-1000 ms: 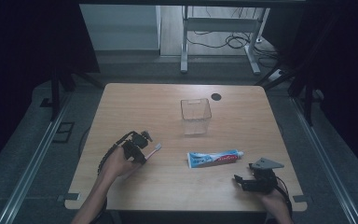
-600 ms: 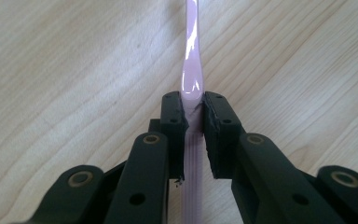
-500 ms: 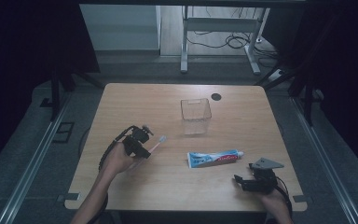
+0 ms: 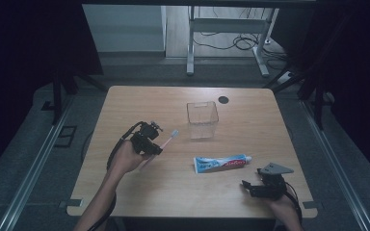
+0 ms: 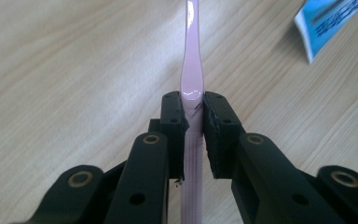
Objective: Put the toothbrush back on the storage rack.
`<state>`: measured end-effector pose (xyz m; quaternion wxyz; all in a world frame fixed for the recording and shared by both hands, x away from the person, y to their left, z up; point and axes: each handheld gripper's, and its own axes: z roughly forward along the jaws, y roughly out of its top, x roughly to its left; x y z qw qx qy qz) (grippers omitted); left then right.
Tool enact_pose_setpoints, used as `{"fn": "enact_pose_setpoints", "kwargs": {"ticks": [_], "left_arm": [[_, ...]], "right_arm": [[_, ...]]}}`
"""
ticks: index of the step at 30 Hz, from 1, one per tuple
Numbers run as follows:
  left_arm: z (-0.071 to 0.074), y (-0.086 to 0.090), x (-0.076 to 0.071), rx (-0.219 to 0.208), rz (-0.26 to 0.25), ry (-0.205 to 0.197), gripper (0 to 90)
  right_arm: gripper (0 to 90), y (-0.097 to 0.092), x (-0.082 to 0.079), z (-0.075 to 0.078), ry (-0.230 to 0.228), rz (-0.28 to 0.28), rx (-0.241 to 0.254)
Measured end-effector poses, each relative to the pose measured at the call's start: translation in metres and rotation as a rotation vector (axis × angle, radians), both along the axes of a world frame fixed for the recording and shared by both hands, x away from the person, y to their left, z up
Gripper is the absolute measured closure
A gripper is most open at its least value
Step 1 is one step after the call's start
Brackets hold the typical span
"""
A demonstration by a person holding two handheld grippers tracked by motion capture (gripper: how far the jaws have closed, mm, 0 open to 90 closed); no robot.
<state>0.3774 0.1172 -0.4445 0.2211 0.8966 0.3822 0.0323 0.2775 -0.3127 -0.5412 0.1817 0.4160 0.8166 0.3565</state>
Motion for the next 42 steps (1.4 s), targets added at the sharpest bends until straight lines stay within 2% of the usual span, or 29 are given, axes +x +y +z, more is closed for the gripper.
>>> {"fn": "enact_pose_setpoints", "kwargs": {"ticks": [4, 21, 28, 42], "left_arm": [[0.007, -0.003, 0.003, -0.017, -0.002, -0.028, 79.0], [0.029, -0.008, 0.017, -0.091, 0.002, -0.103, 79.0], [0.041, -0.018, 0.028, -0.138, 0.008, -0.148, 79.0], [0.054, -0.038, 0.047, -0.182, 0.002, -0.222, 79.0]], "right_arm": [[18.1, 0.0, 0.0, 0.0, -0.001, 0.001, 0.0], [18.0, 0.0, 0.0, 0.0, -0.001, 0.001, 0.0], [17.8, 0.0, 0.0, 0.0, 0.0, 0.002, 0.0], [17.4, 0.0, 0.0, 0.0, 0.001, 0.003, 0.0]]}}
